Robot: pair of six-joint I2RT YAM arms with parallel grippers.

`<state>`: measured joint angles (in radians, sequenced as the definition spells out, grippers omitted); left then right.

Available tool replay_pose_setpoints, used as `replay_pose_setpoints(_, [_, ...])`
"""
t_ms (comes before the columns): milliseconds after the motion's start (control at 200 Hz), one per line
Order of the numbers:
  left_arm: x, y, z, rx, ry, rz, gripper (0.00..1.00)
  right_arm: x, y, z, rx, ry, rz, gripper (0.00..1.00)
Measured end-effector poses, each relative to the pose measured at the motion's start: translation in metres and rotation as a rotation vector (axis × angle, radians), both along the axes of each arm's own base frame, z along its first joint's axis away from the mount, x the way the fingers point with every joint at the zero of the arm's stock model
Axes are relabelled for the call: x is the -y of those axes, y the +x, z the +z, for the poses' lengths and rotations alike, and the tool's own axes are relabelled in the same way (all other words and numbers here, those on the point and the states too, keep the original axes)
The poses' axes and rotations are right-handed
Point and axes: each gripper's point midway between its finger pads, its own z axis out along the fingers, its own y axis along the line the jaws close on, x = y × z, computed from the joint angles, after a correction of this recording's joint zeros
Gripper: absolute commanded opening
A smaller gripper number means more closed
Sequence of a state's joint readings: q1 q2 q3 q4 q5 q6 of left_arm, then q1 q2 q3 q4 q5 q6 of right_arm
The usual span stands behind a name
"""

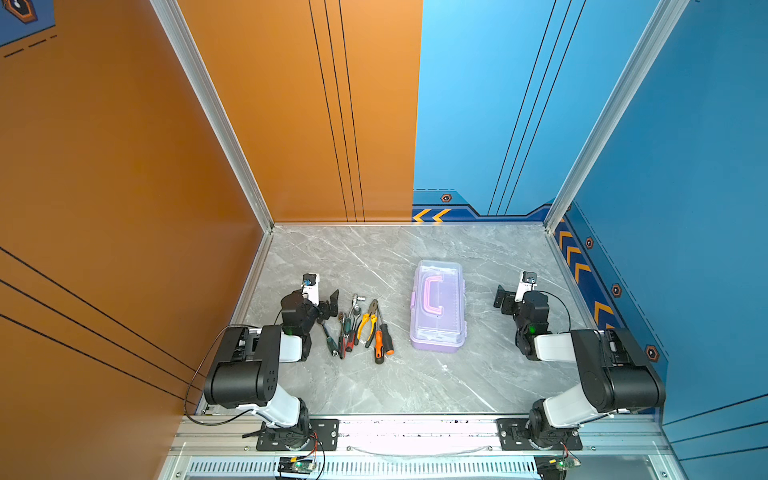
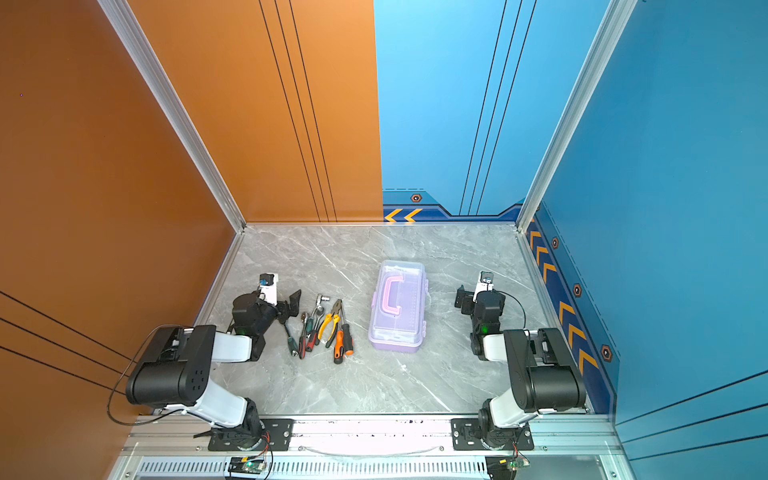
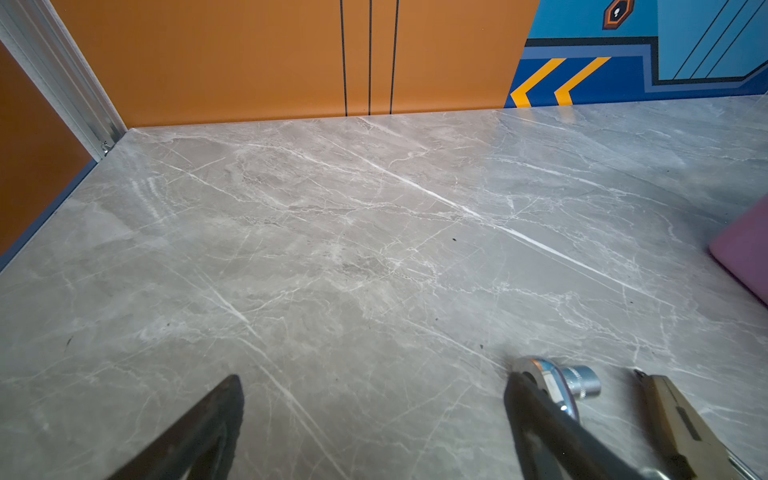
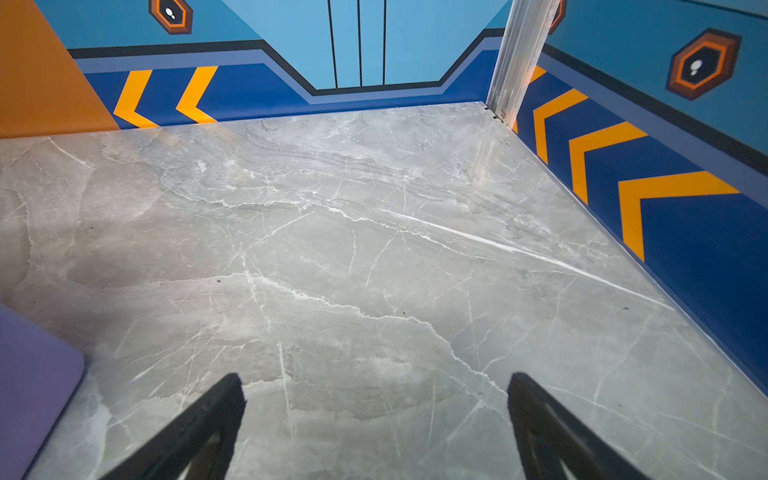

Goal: Pack the tool kit
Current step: 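Raise both arms and swing the grippers toward the lilac tool box, then grasp the purple lid handle with the right gripper while the left approaches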

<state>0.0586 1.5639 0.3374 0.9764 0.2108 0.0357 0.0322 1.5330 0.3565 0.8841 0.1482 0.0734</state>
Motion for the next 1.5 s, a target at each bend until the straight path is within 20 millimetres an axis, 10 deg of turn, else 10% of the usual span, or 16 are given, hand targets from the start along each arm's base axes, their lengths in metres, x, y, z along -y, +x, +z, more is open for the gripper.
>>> replay_pose_setpoints(686, [0.005, -0.001, 0.004, 0.006, -0.007, -0.012, 0.98, -0.004, 0.000, 0.001, 0.002, -0.018, -0.009, 1.00])
replay_pose_setpoints(881, [0.006, -0.012, 0.073, 0.158, 0.013, 0.055, 0.98, -0.002, -0.009, 0.033, 0.032, -0.114, -0.152, 1.00])
replay_pose_setpoints(1121, [0.006, 0.000, 0.151, 0.135, -0.223, 0.145, 0.98, 0.000, -0.002, 0.138, 0.098, -0.028, -0.315, 1.00])
replay_pose_setpoints(1276, [0.049, 0.012, 0.188, 0.035, -0.339, 0.062, 0.98, -0.039, -0.008, 0.173, 0.040, 0.035, -0.231, 1.00])
replay_pose_setpoints(1502, [0.096, -0.011, 0.150, -0.170, -0.462, -0.024, 0.98, -0.136, -0.030, 0.198, -0.102, 0.125, 0.054, 1.00])
